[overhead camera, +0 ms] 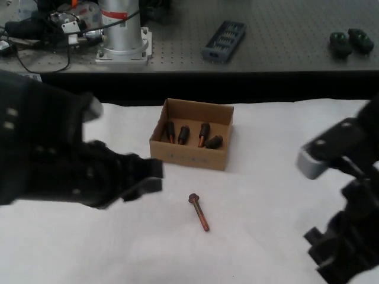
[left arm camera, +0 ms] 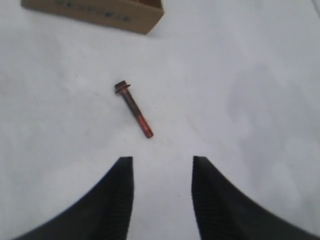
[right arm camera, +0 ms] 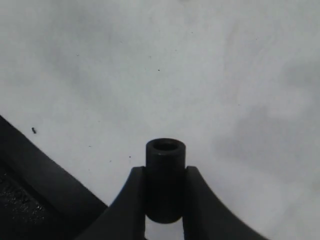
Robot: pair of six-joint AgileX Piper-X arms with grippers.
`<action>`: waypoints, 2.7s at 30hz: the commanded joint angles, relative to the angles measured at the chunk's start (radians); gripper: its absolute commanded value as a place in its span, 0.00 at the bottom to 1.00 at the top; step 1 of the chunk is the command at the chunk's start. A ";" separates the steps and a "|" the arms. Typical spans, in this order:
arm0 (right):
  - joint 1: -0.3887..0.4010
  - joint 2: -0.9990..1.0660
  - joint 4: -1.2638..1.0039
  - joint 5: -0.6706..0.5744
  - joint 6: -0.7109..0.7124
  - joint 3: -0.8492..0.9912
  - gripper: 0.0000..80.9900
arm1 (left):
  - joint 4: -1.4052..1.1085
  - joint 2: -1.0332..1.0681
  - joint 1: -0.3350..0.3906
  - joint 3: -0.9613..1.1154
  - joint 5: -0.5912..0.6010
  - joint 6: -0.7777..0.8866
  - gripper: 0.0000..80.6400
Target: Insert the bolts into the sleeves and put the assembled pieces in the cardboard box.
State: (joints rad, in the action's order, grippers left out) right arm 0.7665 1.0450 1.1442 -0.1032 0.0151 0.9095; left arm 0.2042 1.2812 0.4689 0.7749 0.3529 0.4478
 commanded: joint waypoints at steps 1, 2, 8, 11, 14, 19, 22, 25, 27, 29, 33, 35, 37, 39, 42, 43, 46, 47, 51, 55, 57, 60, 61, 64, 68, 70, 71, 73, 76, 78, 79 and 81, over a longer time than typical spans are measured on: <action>-0.001 -0.043 0.018 -0.011 0.001 -0.001 0.03 | -0.050 0.125 0.048 0.036 -0.080 0.128 0.35; -0.001 -0.061 0.022 -0.011 0.001 -0.001 0.03 | -0.050 0.155 0.055 0.050 -0.090 0.147 0.35; -0.001 -0.096 0.023 -0.011 0.001 -0.001 0.03 | -0.050 0.362 0.085 0.205 -0.106 0.211 0.35; -0.001 -0.096 0.023 -0.011 0.001 -0.001 0.03 | -0.039 0.447 0.094 0.290 -0.126 0.211 0.35; -0.001 -0.096 0.023 -0.011 0.001 -0.001 0.03 | 0.042 0.516 0.098 0.380 -0.175 0.211 0.35; -0.001 -0.096 0.023 -0.011 0.001 -0.001 0.03 | 0.187 0.603 0.098 0.488 -0.191 0.211 0.35; -0.001 -0.095 0.015 -0.011 0.001 -0.001 0.03 | 0.182 0.634 0.103 0.520 -0.186 0.211 0.35; -0.001 -0.095 0.014 -0.011 0.001 -0.001 0.03 | 0.184 0.658 0.106 0.545 -0.185 0.211 0.35; -0.001 -0.095 0.015 -0.011 0.003 -0.001 0.03 | 0.184 0.667 0.108 0.551 -0.185 0.230 0.35; -0.001 -0.095 0.011 -0.011 0.009 -0.001 0.03 | 0.189 0.668 0.114 0.551 -0.190 0.256 0.35; -0.004 -0.088 -0.004 -0.011 0.009 -0.001 0.03 | 0.215 0.668 0.127 0.551 -0.193 0.278 0.35; -0.011 -0.085 -0.009 -0.028 0.014 -0.001 0.03 | 0.231 0.668 0.140 0.551 -0.201 0.278 0.35; -0.023 -0.081 -0.008 -0.038 0.032 -0.001 0.03 | 0.253 0.668 0.154 0.551 -0.227 0.278 0.35; -0.034 -0.082 -0.008 -0.042 0.032 -0.001 0.03 | 0.264 0.668 0.169 0.551 -0.253 0.278 0.35; -0.051 -0.082 -0.008 -0.048 0.032 -0.001 0.03 | 0.259 0.668 0.180 0.551 -0.297 0.278 0.35; -0.056 -0.082 -0.006 -0.048 0.032 -0.001 0.03 | 0.258 0.668 0.179 0.551 -0.308 0.278 0.35; -0.064 -0.082 -0.006 -0.051 0.032 -0.001 0.03 | 0.242 0.668 0.179 0.551 -0.332 0.278 0.35; -0.066 -0.082 -0.006 -0.061 0.032 -0.001 0.03 | 0.232 0.671 0.179 0.551 -0.333 0.278 0.35; -0.068 -0.082 -0.006 -0.073 0.032 -0.001 0.03 | 0.213 0.692 0.179 0.551 -0.312 0.296 0.35; -0.068 -0.082 -0.006 -0.073 0.032 -0.001 0.03 | 0.213 0.720 0.179 0.551 -0.288 0.328 0.35; -0.068 -0.082 -0.006 -0.073 0.032 -0.001 0.03 | 0.211 0.731 0.179 0.551 -0.288 0.330 0.35; -0.068 -0.082 -0.006 -0.073 0.032 -0.001 0.03 | 0.208 0.745 0.179 0.551 -0.296 0.330 0.35; -0.068 -0.082 -0.006 -0.073 0.032 -0.001 0.03 | 0.205 0.750 0.179 0.551 -0.296 0.330 0.35; -0.068 -0.082 -0.006 -0.073 0.032 -0.001 0.03 | 0.205 0.754 0.179 0.551 -0.296 0.330 0.34; -0.068 -0.082 -0.006 -0.073 0.032 -0.001 0.03 | 0.205 0.754 0.179 0.551 -0.294 0.330 0.16; -0.068 -0.082 -0.006 -0.073 0.032 -0.001 0.03 | 0.205 0.754 0.179 0.551 -0.276 0.330 0.01; -0.068 -0.082 -0.006 -0.073 0.032 -0.001 0.03 | 0.205 0.754 0.179 0.551 -0.262 0.330 0.00; -0.068 -0.082 -0.006 -0.073 0.032 -0.001 0.03 | 0.206 0.754 0.179 0.551 -0.238 0.332 0.01; -0.068 -0.082 -0.006 -0.073 0.032 -0.001 0.03 | 0.206 0.747 0.179 0.551 -0.206 0.332 0.01; -0.068 -0.082 -0.004 -0.073 0.032 -0.001 0.03 | 0.218 0.731 0.179 0.551 -0.205 0.328 0.01; -0.068 -0.082 -0.004 -0.073 0.032 -0.001 0.03 | 0.225 0.721 0.179 0.551 -0.205 0.315 0.01; -0.068 -0.082 -0.004 -0.073 0.032 -0.001 0.03 | 0.245 0.688 0.179 0.551 -0.205 0.229 0.01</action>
State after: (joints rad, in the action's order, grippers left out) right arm 0.7059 0.9607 1.1416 -0.1593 0.0381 0.9075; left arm 0.4023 2.0078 0.6427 1.3241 0.1223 0.7572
